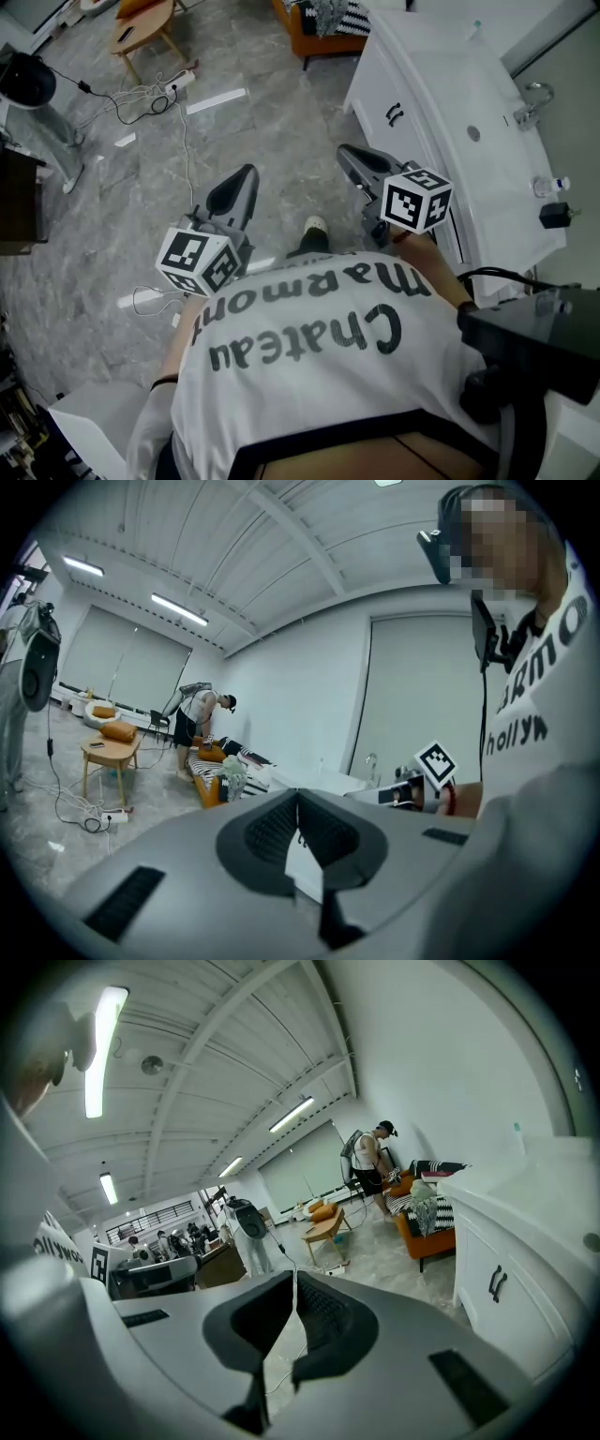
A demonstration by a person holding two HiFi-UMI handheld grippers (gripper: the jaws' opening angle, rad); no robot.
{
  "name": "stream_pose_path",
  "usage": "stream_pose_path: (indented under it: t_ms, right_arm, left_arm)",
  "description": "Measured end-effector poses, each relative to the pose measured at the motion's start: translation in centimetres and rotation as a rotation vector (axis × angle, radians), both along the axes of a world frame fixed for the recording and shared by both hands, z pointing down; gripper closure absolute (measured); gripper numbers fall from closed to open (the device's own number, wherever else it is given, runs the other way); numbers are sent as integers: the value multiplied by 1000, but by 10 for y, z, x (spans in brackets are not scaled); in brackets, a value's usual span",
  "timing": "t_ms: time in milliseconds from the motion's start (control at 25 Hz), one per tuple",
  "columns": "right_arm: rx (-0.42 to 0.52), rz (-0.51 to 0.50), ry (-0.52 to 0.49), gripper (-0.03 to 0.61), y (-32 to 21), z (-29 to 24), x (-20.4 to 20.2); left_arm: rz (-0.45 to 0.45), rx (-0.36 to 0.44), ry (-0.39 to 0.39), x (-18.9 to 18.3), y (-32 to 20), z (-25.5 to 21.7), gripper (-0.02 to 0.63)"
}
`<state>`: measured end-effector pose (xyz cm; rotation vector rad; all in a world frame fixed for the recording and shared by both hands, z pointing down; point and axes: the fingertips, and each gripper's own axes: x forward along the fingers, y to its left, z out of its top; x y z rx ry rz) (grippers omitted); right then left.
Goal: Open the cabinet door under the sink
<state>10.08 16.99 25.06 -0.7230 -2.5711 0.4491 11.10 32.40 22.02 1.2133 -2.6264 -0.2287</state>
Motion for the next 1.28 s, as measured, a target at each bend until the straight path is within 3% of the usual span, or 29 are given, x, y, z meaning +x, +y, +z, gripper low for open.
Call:
stream_pose_path:
  t_ms: [360,720,920,1280]
  right_arm:
    - [-43,-43,11,557,-13,-4,-74]
    - [-68,-38,39,557,-38,7,-116]
    - [-71,-26,38,557,-56,12,-135]
    - [-64,61,63,557,-112,25,-163]
  left_arm:
    - [-60,-59,-19,-59,-8,11,606]
    - [-77,-85,30,-100,-27,21,606]
    - [-52,-108,5,-122,-47,23,606]
    - [24,-65,48,-174,-102,31,606]
